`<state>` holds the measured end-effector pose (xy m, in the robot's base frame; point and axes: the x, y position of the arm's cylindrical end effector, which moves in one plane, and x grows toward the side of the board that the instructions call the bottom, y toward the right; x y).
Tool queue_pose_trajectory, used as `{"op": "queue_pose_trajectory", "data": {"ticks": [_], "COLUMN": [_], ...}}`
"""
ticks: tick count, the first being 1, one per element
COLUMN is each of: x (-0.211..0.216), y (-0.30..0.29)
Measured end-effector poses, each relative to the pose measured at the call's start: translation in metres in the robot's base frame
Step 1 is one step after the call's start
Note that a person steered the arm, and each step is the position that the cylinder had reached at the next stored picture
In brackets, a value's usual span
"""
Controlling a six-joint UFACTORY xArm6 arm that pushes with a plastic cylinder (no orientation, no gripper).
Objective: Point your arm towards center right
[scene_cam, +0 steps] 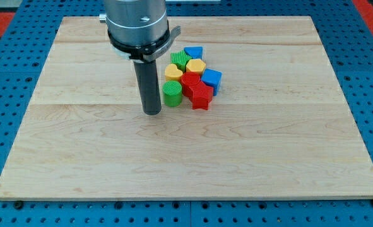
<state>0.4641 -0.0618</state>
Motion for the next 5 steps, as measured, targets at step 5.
{"op": "queue_pose_trajectory", "data": {"ticks": [5], "x": [-0.043], "y": [0.245]}}
